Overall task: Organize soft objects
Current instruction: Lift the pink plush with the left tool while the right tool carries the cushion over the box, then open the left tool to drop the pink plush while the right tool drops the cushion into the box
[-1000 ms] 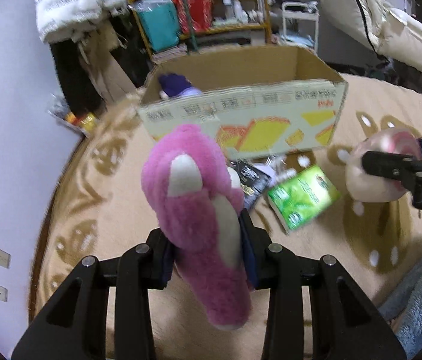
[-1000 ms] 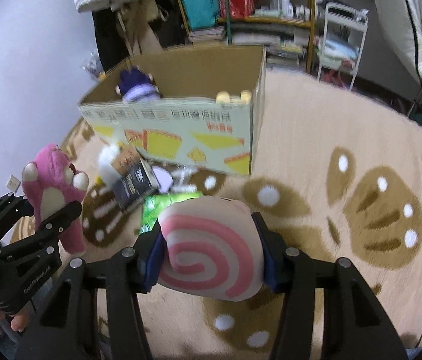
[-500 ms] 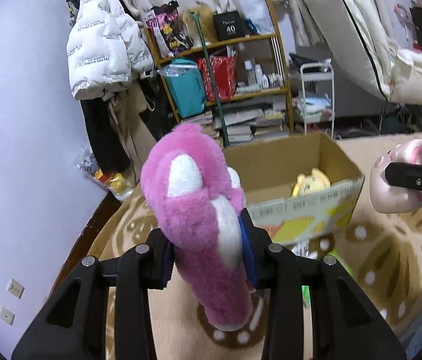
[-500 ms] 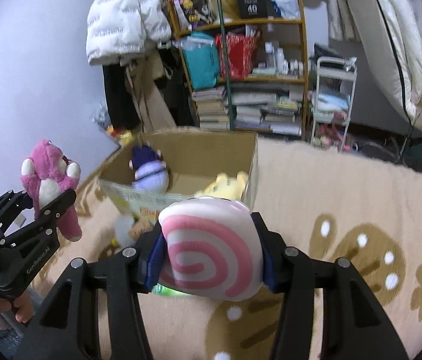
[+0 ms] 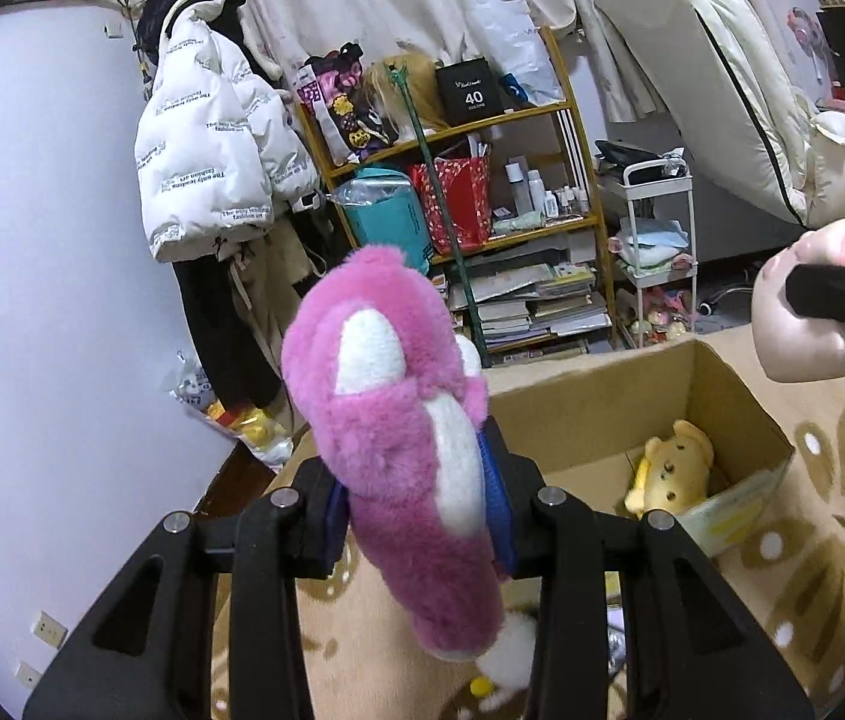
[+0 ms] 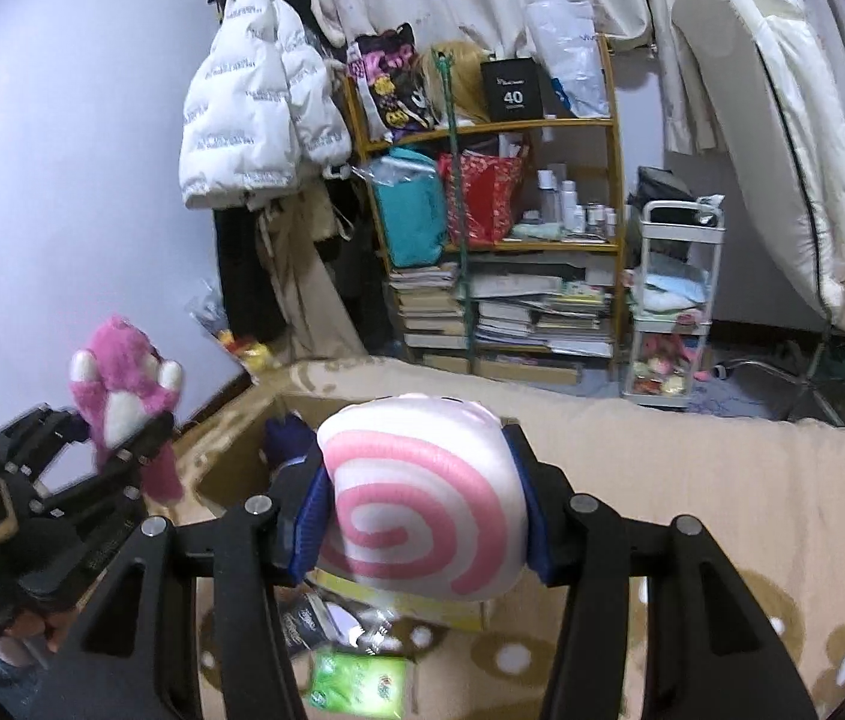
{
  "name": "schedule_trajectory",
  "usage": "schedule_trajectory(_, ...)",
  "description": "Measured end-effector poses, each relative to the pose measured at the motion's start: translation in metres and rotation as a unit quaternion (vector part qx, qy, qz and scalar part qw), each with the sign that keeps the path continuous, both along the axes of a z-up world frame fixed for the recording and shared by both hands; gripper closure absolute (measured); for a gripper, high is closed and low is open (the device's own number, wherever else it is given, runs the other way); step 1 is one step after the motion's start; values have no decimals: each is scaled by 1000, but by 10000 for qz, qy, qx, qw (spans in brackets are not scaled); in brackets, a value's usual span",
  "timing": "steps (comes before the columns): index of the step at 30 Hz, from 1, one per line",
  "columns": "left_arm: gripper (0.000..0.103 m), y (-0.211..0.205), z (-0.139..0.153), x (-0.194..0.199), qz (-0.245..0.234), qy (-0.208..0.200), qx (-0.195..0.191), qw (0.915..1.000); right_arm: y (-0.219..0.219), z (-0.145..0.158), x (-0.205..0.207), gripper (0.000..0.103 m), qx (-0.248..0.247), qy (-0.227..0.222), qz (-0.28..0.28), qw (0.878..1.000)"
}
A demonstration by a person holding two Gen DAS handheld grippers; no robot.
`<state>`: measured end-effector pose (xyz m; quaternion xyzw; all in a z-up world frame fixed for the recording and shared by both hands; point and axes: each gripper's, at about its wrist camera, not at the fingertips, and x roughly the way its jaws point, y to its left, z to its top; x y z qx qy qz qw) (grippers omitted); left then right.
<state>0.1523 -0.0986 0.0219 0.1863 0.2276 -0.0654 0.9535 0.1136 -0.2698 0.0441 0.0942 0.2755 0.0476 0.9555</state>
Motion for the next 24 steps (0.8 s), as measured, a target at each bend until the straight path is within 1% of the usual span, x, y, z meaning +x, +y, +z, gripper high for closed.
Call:
schedule_trajectory(2, 67, -1, -3, 6, 1, -3, -38, 10000, 0, -1, 8, 47, 70, -45, -24, 10000)
schedule_trajectory(6, 67, -1, -15, 18, -6, 76, -114, 9999, 6, -11, 19, 47, 33, -157, -23, 9999)
schedule_trajectory(7, 67, 0, -19, 21, 4, 109, -120, 9999, 4, -10, 18, 46, 50, -153, -3, 9999)
schedule_trajectory(11, 66, 3, -33, 30, 5, 246, -178, 9995, 10, -23, 25, 46, 68, -244, 61, 9997)
schedule_trajectory(17, 65, 7, -50, 39, 0, 465, -250, 9986, 19, -43, 38, 43, 69, -154, 215, 9996)
schedule_trajectory(21, 65, 6, -59, 43, 8, 538, -174, 9984, 21, -57, 43, 42, 0, -16, 249, 9997)
schedule_trajectory(24, 64, 6, -64, 45, 1, 657, -177, 9977, 19, -64, 44, 39, -20, 35, 246, 9997)
